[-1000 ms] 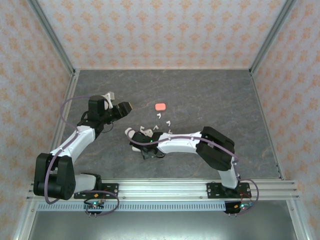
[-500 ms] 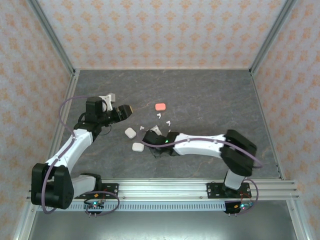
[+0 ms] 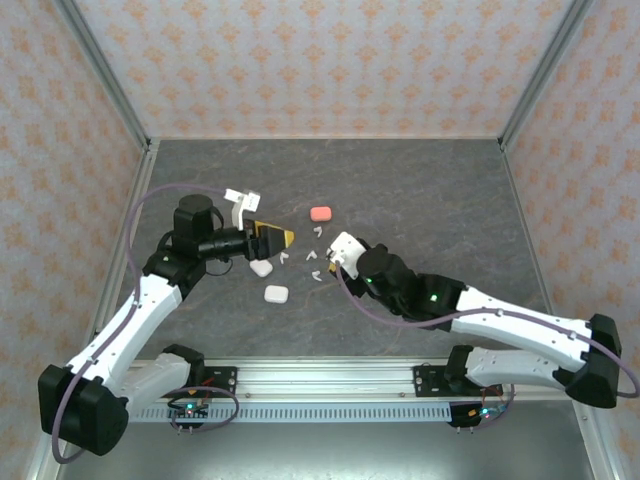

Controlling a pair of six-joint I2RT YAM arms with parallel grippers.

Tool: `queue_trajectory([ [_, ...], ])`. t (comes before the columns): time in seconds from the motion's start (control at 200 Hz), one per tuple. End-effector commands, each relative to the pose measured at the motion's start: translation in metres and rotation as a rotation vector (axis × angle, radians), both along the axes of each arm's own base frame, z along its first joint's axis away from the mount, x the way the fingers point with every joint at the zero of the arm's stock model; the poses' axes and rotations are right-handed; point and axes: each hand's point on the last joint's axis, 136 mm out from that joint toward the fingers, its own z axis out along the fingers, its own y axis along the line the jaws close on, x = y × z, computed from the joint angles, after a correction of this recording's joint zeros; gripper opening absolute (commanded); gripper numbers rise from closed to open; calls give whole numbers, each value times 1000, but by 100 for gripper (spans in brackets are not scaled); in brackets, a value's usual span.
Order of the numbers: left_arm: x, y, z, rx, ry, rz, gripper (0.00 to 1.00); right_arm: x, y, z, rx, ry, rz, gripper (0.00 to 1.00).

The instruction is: Insert wireless bluetooth earbuds into charging case

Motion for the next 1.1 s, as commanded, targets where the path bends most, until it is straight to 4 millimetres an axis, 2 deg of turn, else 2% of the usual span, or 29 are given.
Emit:
queue_trajectory([
  [0.0, -19, -18, 31, -35, -100, -116, 69, 1, -2, 22, -41, -129, 59, 43],
  [0.26, -33, -58, 42, -51, -133, -211, 69, -3, -5, 33, -93, -174, 107, 43],
  [0.48, -33, -86, 36, -42, -117, -268, 66, -6, -3, 37, -84, -178, 131, 43],
  [0.761, -37, -97, 27, -13, -113, -318, 57, -10, 1, 37, -54, -156, 151, 43],
  [1.096, -39, -102, 16, 17, -87, -349, 41, -12, 4, 40, -26, -145, 162, 43],
])
